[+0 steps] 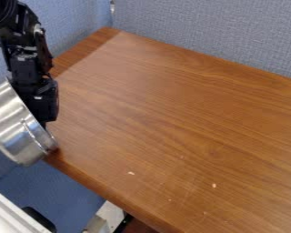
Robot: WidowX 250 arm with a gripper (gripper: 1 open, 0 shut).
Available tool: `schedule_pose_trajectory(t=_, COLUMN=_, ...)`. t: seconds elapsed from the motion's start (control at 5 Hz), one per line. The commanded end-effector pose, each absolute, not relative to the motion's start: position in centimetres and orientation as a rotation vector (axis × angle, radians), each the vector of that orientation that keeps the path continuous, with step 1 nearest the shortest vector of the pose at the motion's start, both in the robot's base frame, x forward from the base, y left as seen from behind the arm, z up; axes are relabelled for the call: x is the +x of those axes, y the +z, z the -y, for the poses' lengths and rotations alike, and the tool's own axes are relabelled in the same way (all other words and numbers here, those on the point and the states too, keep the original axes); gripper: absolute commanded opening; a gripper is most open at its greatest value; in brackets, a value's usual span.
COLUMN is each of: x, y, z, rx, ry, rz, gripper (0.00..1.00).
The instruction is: Move the red object from the metal pot to the table
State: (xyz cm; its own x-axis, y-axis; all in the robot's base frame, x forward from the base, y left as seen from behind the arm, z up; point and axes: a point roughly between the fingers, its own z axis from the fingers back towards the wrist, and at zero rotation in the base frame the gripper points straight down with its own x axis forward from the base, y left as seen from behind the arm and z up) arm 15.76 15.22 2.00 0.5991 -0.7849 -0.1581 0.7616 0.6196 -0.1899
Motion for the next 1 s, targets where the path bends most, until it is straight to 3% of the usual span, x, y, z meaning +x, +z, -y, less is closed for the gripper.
schedule_pose_trajectory(t=0.0, x=13.2, y=0.1, z=-13.1, rx=-0.230, ry=-0.884, rz=-0.298, gripper=0.00)
schedule_pose_trajectory(t=0.2, x=13.6, y=1.2, z=-13.1, rx=-0.211, ry=-0.940, rz=-0.320, gripper=0.00)
schedule_pose_trajectory(t=0.4, x=16.4, y=3.7, z=-11.9, rx=-0.219, ry=-1.037, rz=-0.321, gripper=0.00)
schedule_pose_trajectory(t=0.6, x=17.4, y=7.8, z=-11.0, rx=-0.147, ry=-1.089, rz=-0.267, gripper=0.00)
schedule_pose_trajectory(t=0.8, x=17.8, y=11.2, z=-8.9, rx=-0.121, ry=-1.099, rz=-0.193, gripper=0.00)
